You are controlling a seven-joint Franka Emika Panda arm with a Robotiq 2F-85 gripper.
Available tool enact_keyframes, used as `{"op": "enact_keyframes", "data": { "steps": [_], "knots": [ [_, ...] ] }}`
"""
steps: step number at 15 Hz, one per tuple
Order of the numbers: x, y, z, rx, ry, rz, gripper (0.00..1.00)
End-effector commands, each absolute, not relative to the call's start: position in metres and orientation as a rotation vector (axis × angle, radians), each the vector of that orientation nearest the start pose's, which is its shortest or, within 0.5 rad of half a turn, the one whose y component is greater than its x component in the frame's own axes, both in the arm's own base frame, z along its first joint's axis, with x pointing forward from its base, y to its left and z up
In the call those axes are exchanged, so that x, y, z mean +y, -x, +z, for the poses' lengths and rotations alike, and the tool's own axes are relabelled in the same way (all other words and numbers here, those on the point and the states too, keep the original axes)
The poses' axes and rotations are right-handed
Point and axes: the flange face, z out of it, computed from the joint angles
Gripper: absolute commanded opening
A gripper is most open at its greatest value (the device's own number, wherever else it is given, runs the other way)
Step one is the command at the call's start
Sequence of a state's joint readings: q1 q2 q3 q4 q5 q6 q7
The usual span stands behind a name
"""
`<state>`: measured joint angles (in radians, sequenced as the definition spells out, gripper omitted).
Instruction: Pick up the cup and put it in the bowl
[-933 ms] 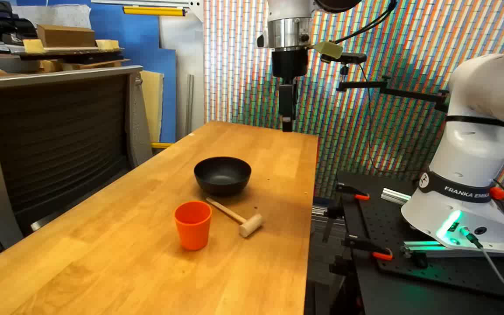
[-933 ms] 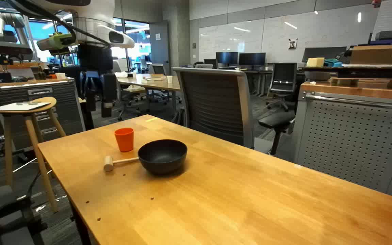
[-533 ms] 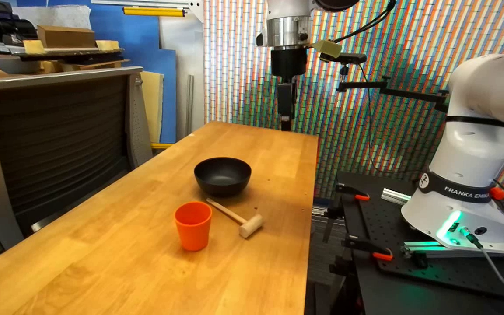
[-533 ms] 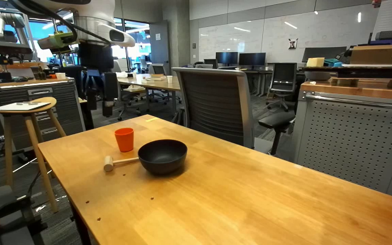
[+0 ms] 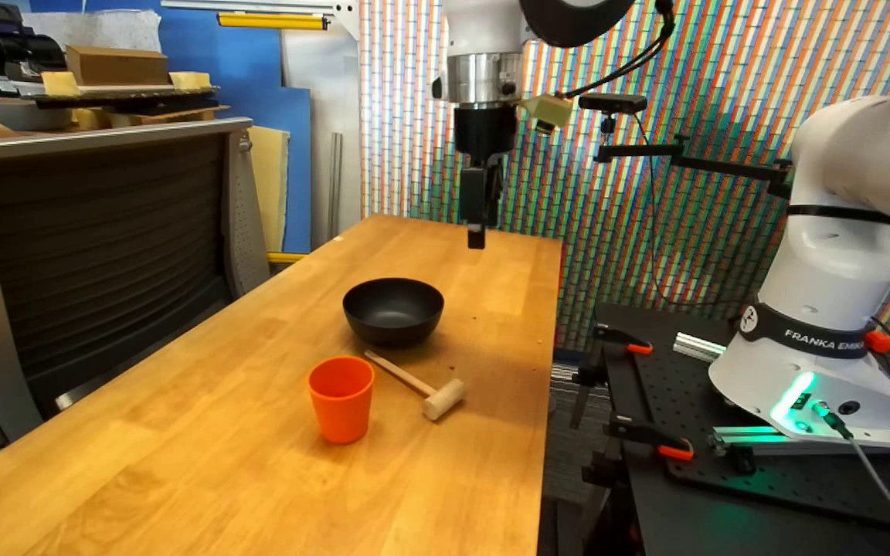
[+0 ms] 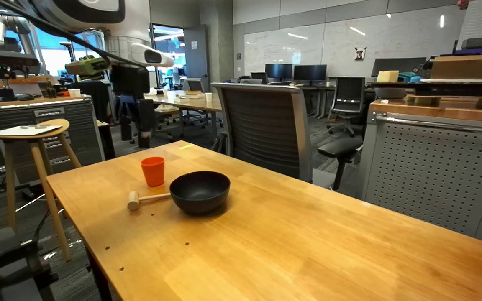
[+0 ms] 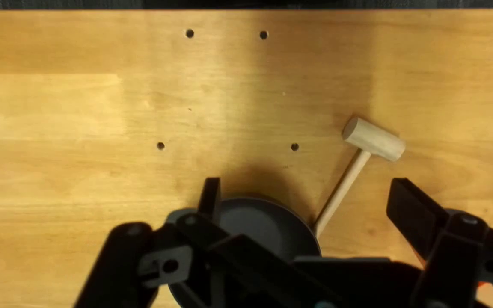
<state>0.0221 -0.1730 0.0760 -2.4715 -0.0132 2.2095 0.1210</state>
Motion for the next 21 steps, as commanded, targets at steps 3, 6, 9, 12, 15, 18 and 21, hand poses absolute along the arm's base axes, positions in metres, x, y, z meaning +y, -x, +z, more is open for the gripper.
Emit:
{"op": "enact_keyframes", "data": {
  "steps": [3, 6, 9, 12, 15, 18, 21],
  "knots": [
    [0.118, -0.536, 0.309, -0.096, 3.167, 0.117, 1.0],
    [0.157, -0.574, 0.283, -0.197, 3.136, 0.158, 1.0],
    [0.185, -0.605, 0.25, -0.259, 3.106, 0.206, 1.0],
    [0.203, -0.627, 0.219, -0.288, 3.048, 0.302, 1.0],
    [0.202, -0.638, 0.197, -0.259, 3.044, 0.401, 1.0],
    [0.197, -0.644, 0.184, -0.232, 3.053, 0.448, 0.66],
    [0.195, -0.646, 0.177, -0.215, 3.047, 0.475, 0.42]
  ]
}}
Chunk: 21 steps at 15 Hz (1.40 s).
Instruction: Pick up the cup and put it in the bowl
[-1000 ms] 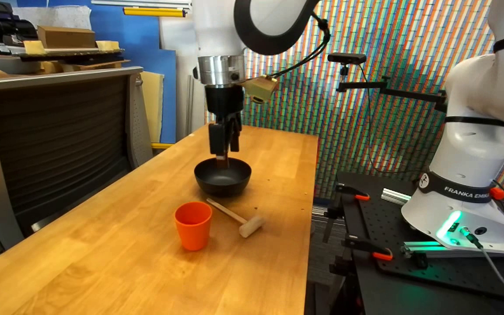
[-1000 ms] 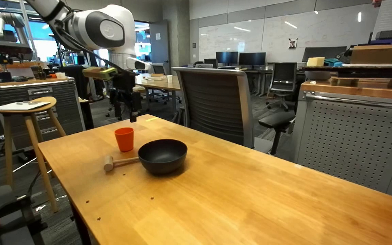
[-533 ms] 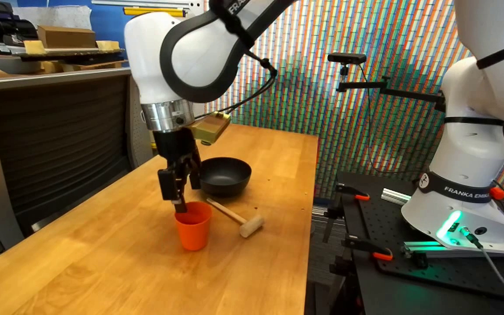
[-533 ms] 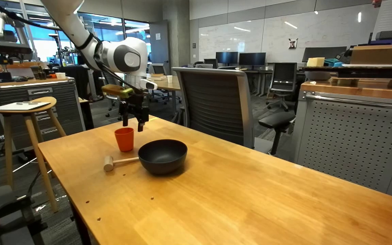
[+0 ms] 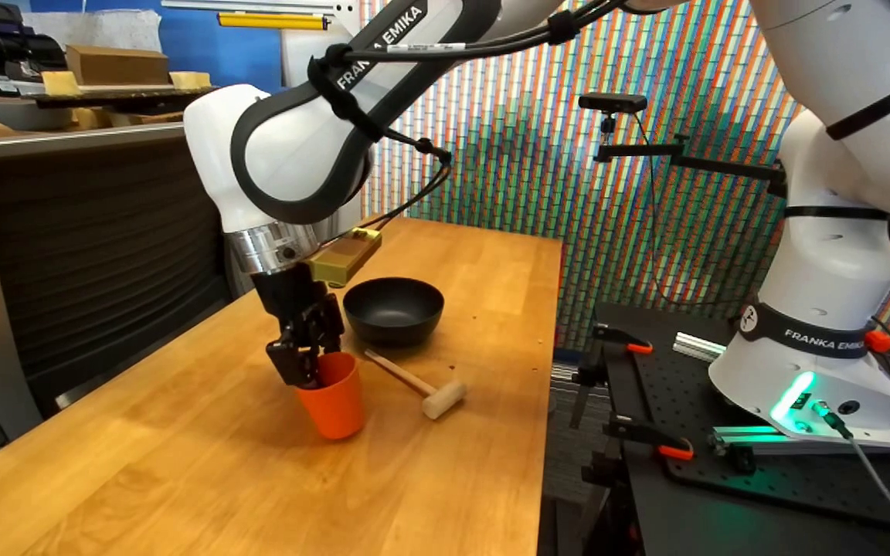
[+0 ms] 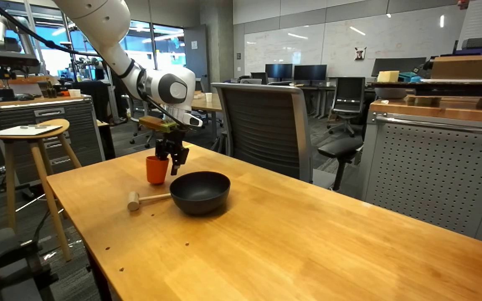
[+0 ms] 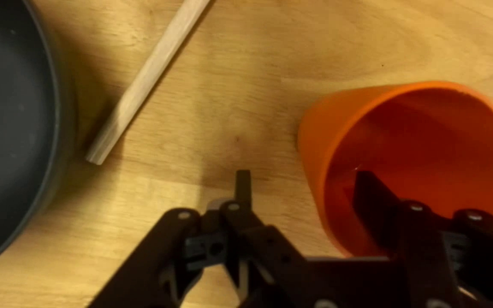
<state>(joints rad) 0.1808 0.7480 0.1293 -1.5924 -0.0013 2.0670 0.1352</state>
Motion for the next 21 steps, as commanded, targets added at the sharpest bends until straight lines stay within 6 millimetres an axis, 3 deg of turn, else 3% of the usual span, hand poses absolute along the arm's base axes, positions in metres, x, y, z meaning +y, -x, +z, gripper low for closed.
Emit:
{"op": "enact_keyframes", "data": {
  "steps": [1, 5, 8, 13, 18, 21],
  "knots": [
    [0.195, -0.647, 0.177, -0.211, 3.044, 0.478, 0.33],
    [0.192, -0.641, 0.182, -0.191, 3.045, 0.485, 0.02],
    [0.177, -0.635, 0.197, -0.133, 3.058, 0.462, 0.0],
    [0.101, -0.621, 0.248, 0.161, 3.137, 0.372, 0.01],
    [0.02, -0.584, 0.291, 0.542, 3.118, 0.251, 0.01],
    [-0.01, -0.565, 0.296, 0.688, 3.104, 0.193, 0.01]
  ]
}}
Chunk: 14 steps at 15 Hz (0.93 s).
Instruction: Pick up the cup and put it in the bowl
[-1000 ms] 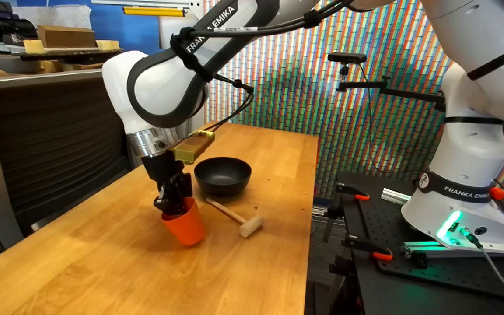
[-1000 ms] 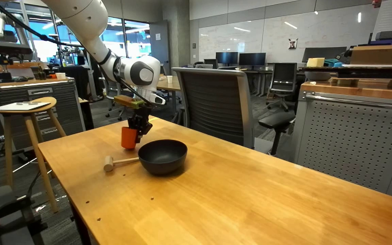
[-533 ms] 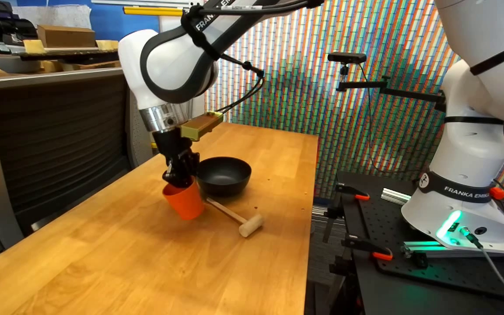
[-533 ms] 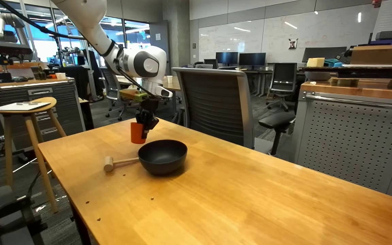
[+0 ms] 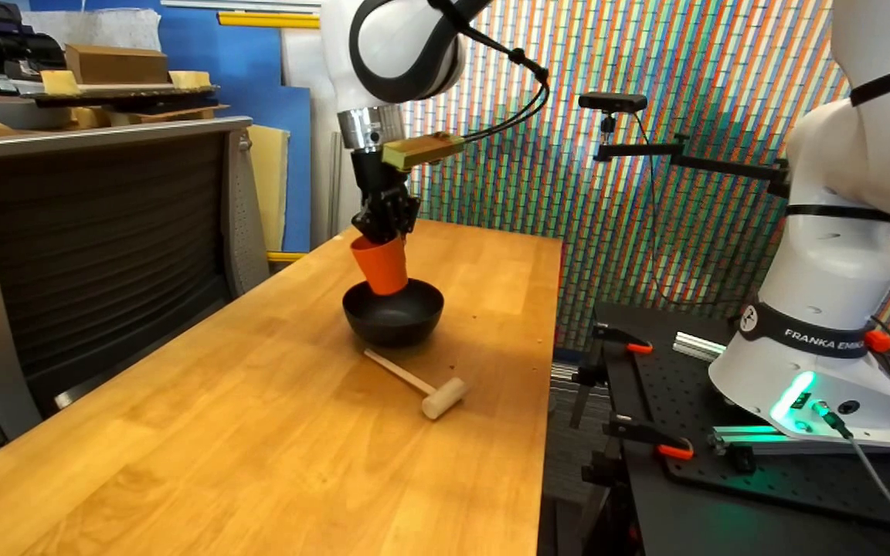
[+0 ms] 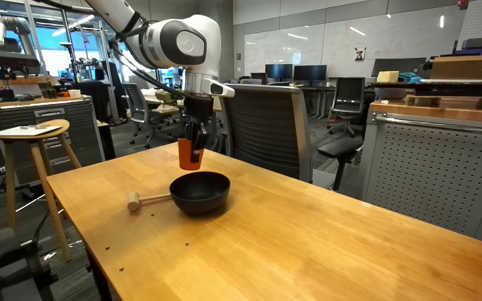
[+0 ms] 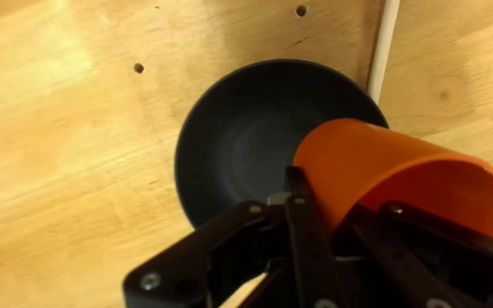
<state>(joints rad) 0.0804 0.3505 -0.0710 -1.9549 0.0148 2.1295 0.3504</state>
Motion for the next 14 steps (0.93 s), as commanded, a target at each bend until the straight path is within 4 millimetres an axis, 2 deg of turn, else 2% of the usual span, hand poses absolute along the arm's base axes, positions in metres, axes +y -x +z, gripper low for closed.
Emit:
{"op": "enact_keyframes", "data": {
  "steps": [1, 3, 8, 11, 12, 13, 14],
  "knots": [
    [-0.016, -0.561, 0.29, 0.716, 3.111, 0.178, 0.01],
    [-0.023, -0.561, 0.269, 0.742, 3.102, 0.165, 0.01],
    [-0.023, -0.568, 0.214, 0.743, 3.118, 0.17, 0.01],
    [-0.026, -0.57, 0.196, 0.735, 3.118, 0.176, 0.01],
    [-0.026, -0.57, 0.196, 0.716, 3.115, 0.174, 0.3],
    [-0.025, -0.569, 0.196, 0.703, 3.114, 0.176, 0.31],
    [-0.018, -0.564, 0.206, 0.663, 3.118, 0.158, 0.38]
  ]
}}
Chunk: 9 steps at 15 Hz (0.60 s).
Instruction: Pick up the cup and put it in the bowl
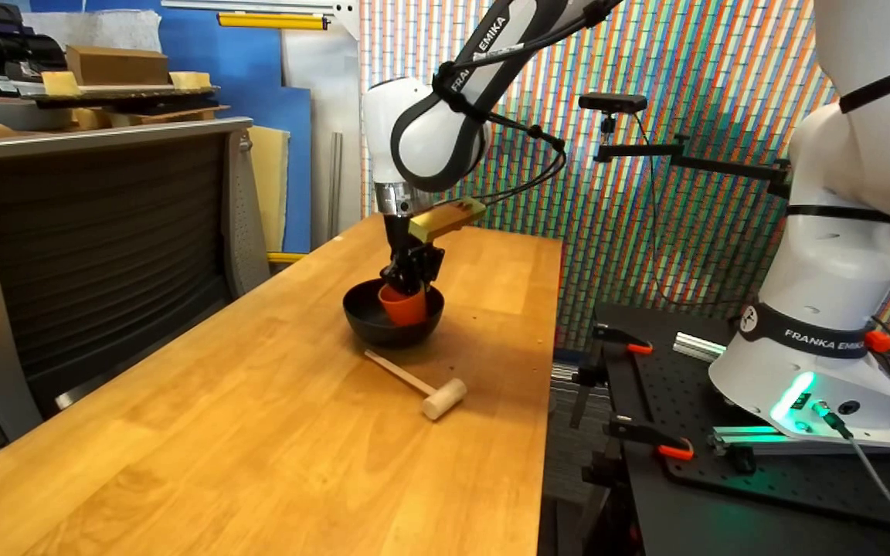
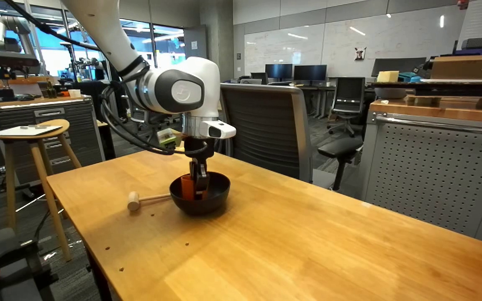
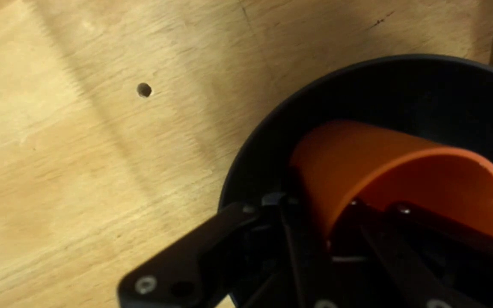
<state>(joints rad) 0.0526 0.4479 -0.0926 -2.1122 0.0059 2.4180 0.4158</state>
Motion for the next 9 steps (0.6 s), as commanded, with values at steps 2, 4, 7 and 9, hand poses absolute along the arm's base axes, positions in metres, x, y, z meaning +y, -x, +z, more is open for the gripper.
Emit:
{"op": "enact_keyframes", "data": {
  "steps": [2, 4, 7, 9],
  "knots": [
    [-0.007, -0.552, 0.228, 0.58, 3.149, 0.124, 0.51],
    [0.003, -0.54, 0.253, 0.488, 3.179, 0.089, 0.67],
    [0.017, -0.515, 0.296, 0.306, 3.199, 0.083, 0.91],
    [0.024, -0.492, 0.319, 0.142, 3.16, 0.135, 1.0]
  ]
}}
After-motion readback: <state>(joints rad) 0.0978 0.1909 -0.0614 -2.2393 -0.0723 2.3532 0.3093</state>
